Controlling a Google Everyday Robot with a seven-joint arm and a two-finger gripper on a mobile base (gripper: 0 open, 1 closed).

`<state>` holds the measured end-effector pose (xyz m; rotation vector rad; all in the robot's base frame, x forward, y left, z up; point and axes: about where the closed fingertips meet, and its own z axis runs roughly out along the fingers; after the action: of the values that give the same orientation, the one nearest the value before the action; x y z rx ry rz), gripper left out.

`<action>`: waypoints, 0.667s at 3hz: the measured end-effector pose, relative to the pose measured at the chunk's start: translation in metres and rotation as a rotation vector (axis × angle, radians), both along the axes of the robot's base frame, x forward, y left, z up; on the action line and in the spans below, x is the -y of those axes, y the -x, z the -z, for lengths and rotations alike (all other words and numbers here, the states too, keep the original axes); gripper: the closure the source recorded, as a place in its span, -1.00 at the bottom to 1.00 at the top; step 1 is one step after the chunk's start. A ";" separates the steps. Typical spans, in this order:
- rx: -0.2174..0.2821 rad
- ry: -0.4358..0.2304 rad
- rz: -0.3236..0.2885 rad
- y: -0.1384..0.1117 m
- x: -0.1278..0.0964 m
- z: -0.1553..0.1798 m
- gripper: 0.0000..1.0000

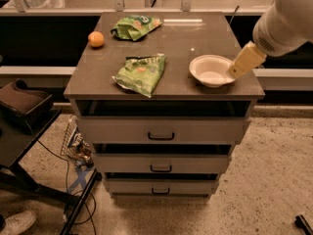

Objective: Move paper bowl near green rice chip bag

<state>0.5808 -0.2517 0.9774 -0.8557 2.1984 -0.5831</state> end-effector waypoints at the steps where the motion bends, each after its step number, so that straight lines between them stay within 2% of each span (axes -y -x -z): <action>1: 0.009 -0.010 -0.078 0.004 0.012 0.013 -1.00; 2: 0.102 -0.133 -0.164 -0.015 0.038 0.014 -1.00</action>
Offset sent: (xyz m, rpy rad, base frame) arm 0.0087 -0.0219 -0.0327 -0.0808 -0.0773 0.7200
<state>0.5954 -0.2896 0.9638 -0.9052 2.0271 -0.3883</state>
